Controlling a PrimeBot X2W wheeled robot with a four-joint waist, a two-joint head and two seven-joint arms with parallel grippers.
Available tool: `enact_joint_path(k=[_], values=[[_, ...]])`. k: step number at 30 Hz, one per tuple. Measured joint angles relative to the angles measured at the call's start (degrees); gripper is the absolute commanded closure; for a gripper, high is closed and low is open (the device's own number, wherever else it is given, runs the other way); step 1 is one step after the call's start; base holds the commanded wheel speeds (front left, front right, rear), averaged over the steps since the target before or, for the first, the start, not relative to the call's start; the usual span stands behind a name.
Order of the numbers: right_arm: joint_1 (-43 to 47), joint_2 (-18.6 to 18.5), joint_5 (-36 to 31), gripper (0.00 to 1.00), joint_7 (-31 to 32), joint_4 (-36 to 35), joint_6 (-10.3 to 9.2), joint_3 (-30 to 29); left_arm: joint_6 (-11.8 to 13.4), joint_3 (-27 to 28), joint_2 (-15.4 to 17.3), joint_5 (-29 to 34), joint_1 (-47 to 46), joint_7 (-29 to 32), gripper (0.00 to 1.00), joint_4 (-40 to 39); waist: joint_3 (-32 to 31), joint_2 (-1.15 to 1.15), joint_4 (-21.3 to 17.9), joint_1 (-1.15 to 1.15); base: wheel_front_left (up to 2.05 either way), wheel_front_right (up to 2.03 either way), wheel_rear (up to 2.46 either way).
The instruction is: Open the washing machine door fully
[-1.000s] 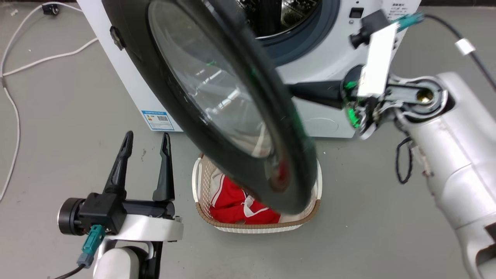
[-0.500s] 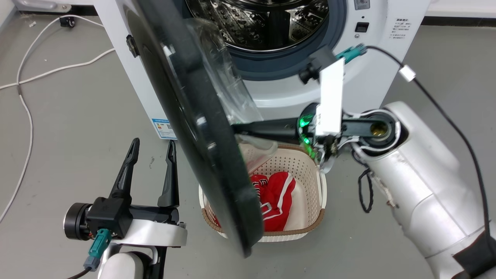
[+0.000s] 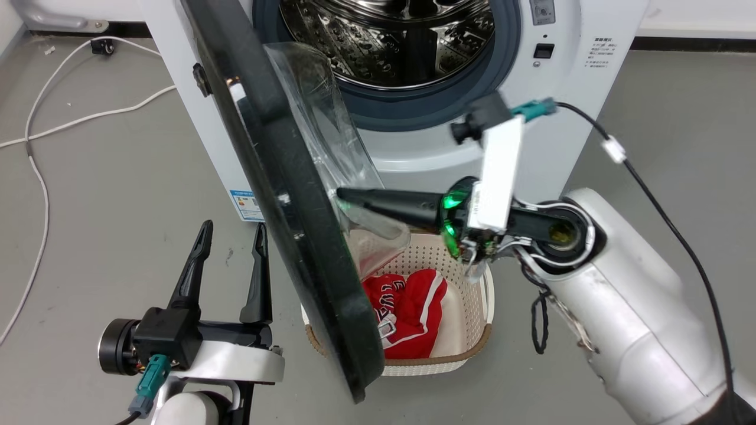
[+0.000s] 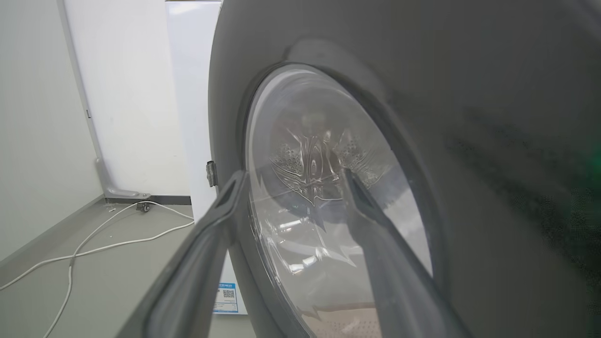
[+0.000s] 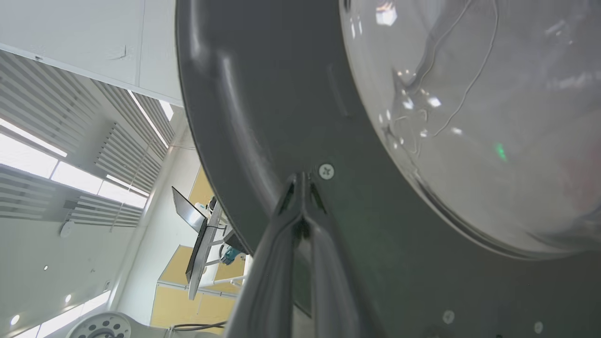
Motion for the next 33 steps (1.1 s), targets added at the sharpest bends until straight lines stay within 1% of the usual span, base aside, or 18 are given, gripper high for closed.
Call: enact_joint_path(k=[9,10,11,12,13,17,20,23,27,28,31,33], values=[[11.3,-4.8,2.0,1.0,-13.3,-5.8,0.0,-9.0,-0.1,0.8,0.0,0.1,1.5,0.0,0.0,0.9,-1.6,0.0,-1.0,0.0,0.0,0.0,0.0],[12.8,-5.3,1.7,0.72,-15.5,-6.2,0.0,-9.9,-0.2,0.9,0.0,0.1,1.5,0.0,0.0,1.0,-1.8,0.0,-1.1,0.0,0.0,0.0,0.0],[14.3,-6.0,1.5,0.55,-17.3,-6.7,0.0,-10.8,-0.2,1.1,0.0,0.0,1.7,0.0,0.0,1.0,-2.0,0.0,-1.2,0.0,0.0,0.0,0.0],[15.7,-6.4,1.3,0.32,-19.1,-7.3,0.0,-11.7,-0.2,1.3,0.0,0.0,1.8,0.0,0.0,1.1,-2.1,0.0,-1.3,0.0,0.0,0.0,0.0],[17.3,-6.7,0.9,0.0,-21.4,-7.9,0.0,-12.8,-0.2,1.4,0.0,0.0,2.1,0.0,0.0,1.2,-2.3,0.0,-1.5,0.0,0.0,0.0,0.0],[23.1,-7.6,-2.1,0.0,-30.3,-9.8,0.0,-15.5,-0.2,1.7,0.0,-0.1,2.6,0.0,0.0,1.4,-2.7,0.0,-1.7,0.0,0.0,0.0,0.0],[26.7,-8.8,-7.0,0.0,-37.3,-10.1,0.0,-16.1,-0.2,1.9,0.0,-0.4,2.9,0.0,0.0,1.4,-2.9,0.0,-1.8,0.0,0.0,0.0,0.0],[29.8,-8.9,-10.5,0.0,-43.7,-10.6,0.0,-16.8,-0.3,2.0,0.0,-0.4,3.0,0.0,0.0,1.4,-2.9,0.0,-1.9,0.0,0.0,0.0,0.0],[32.9,-10.4,-18.3,0.0,-52.9,-9.6,0.0,-18.0,-0.3,2.4,0.0,-0.5,3.1,0.0,0.0,1.5,-2.8,0.0,-2.0,0.0,0.0,0.0,0.0],[33.6,-10.7,-21.1,0.0,-54.6,-9.0,0.0,-18.2,-0.3,2.6,0.0,-0.5,3.1,0.0,0.0,1.5,-2.8,0.0,-2.0,0.0,0.0,0.0,0.0],[34.7,-10.9,-30.5,0.0,-57.1,-6.6,0.0,-21.6,-0.3,2.9,0.0,-0.4,3.1,0.0,0.0,1.5,-2.8,0.0,-2.2,0.0,0.0,0.0,0.0],[35.4,-9.5,-36.1,0.0,-57.5,-6.3,0.0,-25.5,-0.3,3.0,0.0,-0.4,3.1,0.0,0.0,1.5,-2.9,0.0,-2.3,0.0,0.0,0.0,0.0]])
